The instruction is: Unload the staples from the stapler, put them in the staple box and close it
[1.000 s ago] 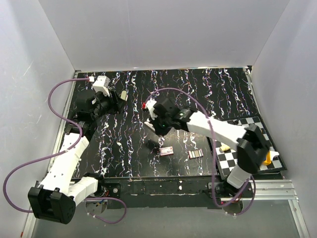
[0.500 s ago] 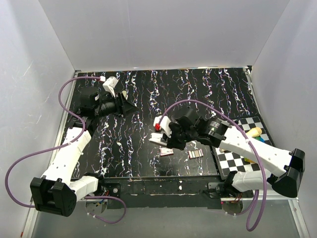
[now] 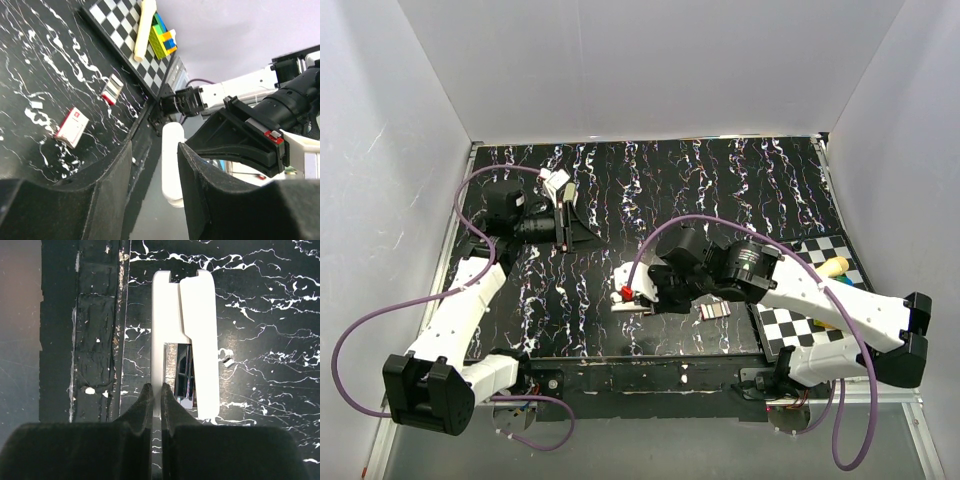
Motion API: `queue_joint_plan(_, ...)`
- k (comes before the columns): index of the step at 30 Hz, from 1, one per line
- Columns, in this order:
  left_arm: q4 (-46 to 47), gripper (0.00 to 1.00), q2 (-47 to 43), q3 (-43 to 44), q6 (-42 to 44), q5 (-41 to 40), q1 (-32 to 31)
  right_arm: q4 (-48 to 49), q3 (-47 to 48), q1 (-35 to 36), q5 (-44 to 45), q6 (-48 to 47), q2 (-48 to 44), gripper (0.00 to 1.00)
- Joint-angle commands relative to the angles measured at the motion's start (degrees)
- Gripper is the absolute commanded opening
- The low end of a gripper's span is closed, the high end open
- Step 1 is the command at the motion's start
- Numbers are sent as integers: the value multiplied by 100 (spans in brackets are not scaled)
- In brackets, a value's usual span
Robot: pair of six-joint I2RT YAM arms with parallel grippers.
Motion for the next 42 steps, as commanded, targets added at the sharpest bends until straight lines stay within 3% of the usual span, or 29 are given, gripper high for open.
queue_joint_plan(1,-443,40,-55,-150,-6,524,-136,-338,523,179,131,-599,195,1)
queue_joint_plan(15,-1613,40,-82,-98,759,313,-1015,-1094,1569,751,509,-1153,802,1)
queue_joint_plan(42,-1701,41,-460,-414,636,682,-1578,-1437,2229,1155,773,-1522,1311,1)
